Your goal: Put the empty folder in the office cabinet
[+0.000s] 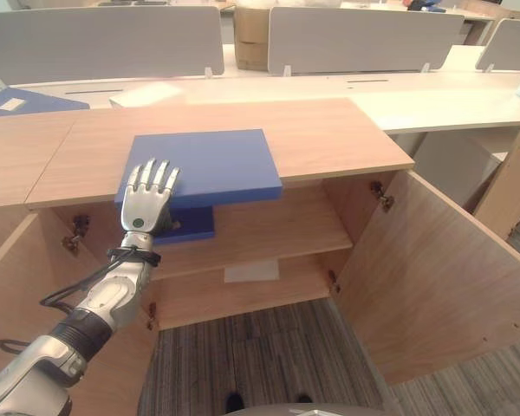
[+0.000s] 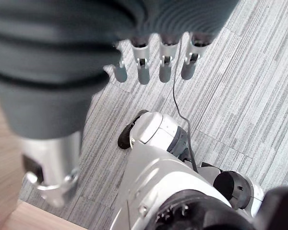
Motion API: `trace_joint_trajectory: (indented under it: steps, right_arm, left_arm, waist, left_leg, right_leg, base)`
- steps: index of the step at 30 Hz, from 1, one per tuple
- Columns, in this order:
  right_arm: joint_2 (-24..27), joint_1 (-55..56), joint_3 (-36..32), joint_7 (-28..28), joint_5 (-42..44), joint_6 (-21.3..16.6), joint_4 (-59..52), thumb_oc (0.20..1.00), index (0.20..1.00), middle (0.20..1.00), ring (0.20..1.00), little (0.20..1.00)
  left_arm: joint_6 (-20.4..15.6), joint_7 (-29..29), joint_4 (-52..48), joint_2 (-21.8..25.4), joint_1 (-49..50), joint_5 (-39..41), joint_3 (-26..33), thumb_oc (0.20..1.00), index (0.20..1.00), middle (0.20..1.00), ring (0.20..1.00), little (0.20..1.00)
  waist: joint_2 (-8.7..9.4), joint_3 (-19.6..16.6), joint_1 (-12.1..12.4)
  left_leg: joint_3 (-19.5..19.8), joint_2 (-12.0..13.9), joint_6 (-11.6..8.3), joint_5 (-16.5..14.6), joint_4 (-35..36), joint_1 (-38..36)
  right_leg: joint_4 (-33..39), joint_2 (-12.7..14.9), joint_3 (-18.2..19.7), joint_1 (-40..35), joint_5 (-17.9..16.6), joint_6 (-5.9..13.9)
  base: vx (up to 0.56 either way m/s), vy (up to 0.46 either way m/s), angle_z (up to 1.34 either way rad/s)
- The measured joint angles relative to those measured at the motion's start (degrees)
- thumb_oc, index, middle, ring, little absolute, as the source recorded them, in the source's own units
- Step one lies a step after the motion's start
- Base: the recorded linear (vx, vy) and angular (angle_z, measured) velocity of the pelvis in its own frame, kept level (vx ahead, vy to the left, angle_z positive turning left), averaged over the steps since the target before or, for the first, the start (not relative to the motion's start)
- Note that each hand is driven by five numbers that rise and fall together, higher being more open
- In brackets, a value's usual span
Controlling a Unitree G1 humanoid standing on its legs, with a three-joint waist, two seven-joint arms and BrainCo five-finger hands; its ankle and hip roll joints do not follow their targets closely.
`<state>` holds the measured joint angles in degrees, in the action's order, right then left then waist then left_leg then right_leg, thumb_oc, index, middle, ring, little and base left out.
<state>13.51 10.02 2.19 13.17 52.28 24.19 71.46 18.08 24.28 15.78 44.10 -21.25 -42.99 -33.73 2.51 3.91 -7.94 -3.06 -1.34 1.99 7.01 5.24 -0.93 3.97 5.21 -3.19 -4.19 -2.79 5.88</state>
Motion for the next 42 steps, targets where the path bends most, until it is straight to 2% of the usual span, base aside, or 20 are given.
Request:
trace_joint_trajectory:
  steps: [11, 12, 13, 25, 28, 30, 31, 35, 37, 40, 42]
  right_arm:
    - [0.03, -0.07, -0.02, 0.08, 0.01, 0.0, -1.5, 1.0, 1.0, 1.0, 1.0, 1.0]
    - [0.03, -0.06, -0.02, 0.08, 0.01, 0.0, -1.49, 1.0, 1.0, 1.0, 1.0, 1.0]
    - [0.03, -0.06, -0.02, 0.08, 0.01, 0.0, -1.52, 1.0, 1.0, 1.0, 1.0, 1.0]
    - [0.28, 0.12, -0.43, 0.13, -0.07, -0.02, -1.67, 1.0, 1.0, 1.0, 1.0, 1.0]
    - [0.31, 0.07, -0.43, 0.28, -1.44, -0.04, -1.67, 1.0, 1.0, 1.0, 1.0, 1.0]
    - [0.3, 0.05, -0.43, 0.72, -1.98, -0.07, -1.66, 1.0, 1.0, 1.0, 1.0, 1.0]
    - [0.3, 0.05, -0.43, 0.72, -1.98, -0.07, -1.66, 1.0, 1.0, 1.0, 1.0, 1.0]
    - [-0.06, -0.39, -0.4, 0.96, -2.08, -0.11, -1.65, 1.0, 1.0, 1.0, 1.0, 1.0]
    - [-0.28, -1.07, -0.43, 0.94, -2.06, -0.43, -1.61, 1.0, 1.0, 1.0, 1.0, 1.0]
    - [-0.34, -2.07, -0.34, 0.93, -1.6, -0.7, -1.46, 1.0, 1.0, 1.0, 1.0, 1.0]
    - [-0.52, -2.22, -0.11, 0.91, -1.5, -1.64, -1.05, 1.0, 1.0, 1.0, 1.0, 1.0]
  left_arm:
    - [-1.11, 1.78, 2.67, -0.38, -1.48, 0.35, -0.51, 1.0, 1.0, 1.0, 1.0, 1.0]
    - [-1.24, 1.78, 2.69, -0.38, -1.48, 1.12, -0.52, 0.909, 0.909, 0.909, 0.909, 0.909]
    - [-1.33, 1.71, 2.73, -0.38, -1.48, 1.6, -0.51, 0.2, 0.2, 0.2, 0.2, 0.2]
    - [-2.94, 3.63, 4.38, -0.04, -6.56, 2.25, -0.43, 0.2, 0.2, 0.2, 0.2, 0.2]
    - [-4.54, 5.0, 4.29, -0.04, -6.55, 4.59, -0.23, 0.2, 0.2, 0.2, 0.2, 0.2]
    - [-7.48, 6.44, 2.91, -0.07, -6.53, 9.19, 0.7, 0.2, 0.2, 0.2, 0.2, 0.2]
    - [-7.48, 6.44, 2.91, -0.07, -6.53, 9.19, 0.7, 0.2, 0.2, 0.2, 0.2, 0.2]
    - [-12.48, 3.8, -9.17, -4.71, -5.43, 23.0, 10.42, 0.2, 0.2, 0.2, 0.2, 0.2]
    - [-14.69, 0.27, -18.64, -10.36, -4.15, 33.0, 18.13, 0.2, 0.2, 0.2, 0.2, 0.2]
    - [-16.1, -5.65, -31.47, -16.42, -0.16, 43.92, 23.04, 0.2, 0.2, 0.2, 0.2, 0.2]
    - [-17.27, -8.65, -37.11, -17.17, 0.6, 49.28, 22.69, 0.2, 0.2, 0.2, 0.2, 0.2]
  waist:
    - [0.08, 1.07, -1.18]
    - [0.09, 1.07, -1.18]
    - [0.09, 1.07, -1.27]
    - [-0.2, 1.07, -2.48]
    - [-0.37, 1.14, -2.39]
    - [-0.56, 1.24, -2.13]
    - [-0.56, 1.24, -2.13]
    - [-0.5, 1.25, -0.29]
    - [-0.36, 1.33, 0.65]
    - [-0.31, 1.38, 1.86]
    - [-0.22, 1.3, 2.63]
  left_leg:
    - [-0.42, 0.01, 0.05, -0.09, 0.0, -0.12]
    - [-0.68, 0.01, 0.06, -0.18, 0.0, -0.24]
    - [-0.78, 0.01, 0.08, -0.23, 0.0, -0.32]
    - [-1.31, 0.01, 0.16, -0.31, 0.0, -0.41]
    - [-1.27, 0.02, 0.16, -0.31, 0.0, -0.4]
    - [-1.18, 0.02, 0.15, -0.3, 0.0, -0.48]
    - [-1.18, 0.02, 0.15, -0.3, 0.0, -0.48]
    - [-0.52, 0.0, 0.07, -0.23, 0.0, -0.64]
    - [0.03, -0.03, 0.06, -0.25, 0.0, -1.2]
    - [0.98, 0.01, -0.1, -0.37, 0.0, -1.34]
    - [1.87, 0.05, -0.3, -0.21, -0.01, -1.39]
  right_leg:
    - [0.01, 0.0, 0.34, 0.07, -0.05, 0.03]
    - [0.01, 0.01, 0.61, 0.06, -0.09, 0.08]
    - [0.04, 0.03, 0.75, 0.03, -0.16, 0.19]
    - [-0.04, 0.08, 1.26, -0.07, -0.18, 0.18]
    - [-0.03, 0.08, 1.23, -0.09, -0.21, 0.16]
    - [-0.02, 0.08, 1.11, -0.12, -0.25, 0.21]
    - [-0.02, 0.08, 1.11, -0.12, -0.25, 0.21]
    - [0.05, 0.08, 0.49, -0.47, -0.5, -0.05]
    - [0.06, 0.05, 0.0, -1.25, -0.36, -0.22]
    - [0.31, -0.1, -0.79, -2.18, 0.09, -0.27]
    - [0.66, -0.26, -1.67, -2.4, 0.12, -0.3]
  base:
    - [0.0, 0.002, -0.01]
    - [0.01, 0.007, -0.07]
    - [0.02, 0.01, -0.09]
    - [0.0, 0.002, -0.01]
    - [0.0, 0.0, 0.0]
    - [-0.02, -0.033, 0.02]
    - [-0.02, -0.032, 0.03]
    - [0.0, -0.03, 0.08]
    - [-0.01, -0.06, 0.13]
    - [-0.01, -0.068, 0.14]
    - [-0.01, -0.058, 0.22]
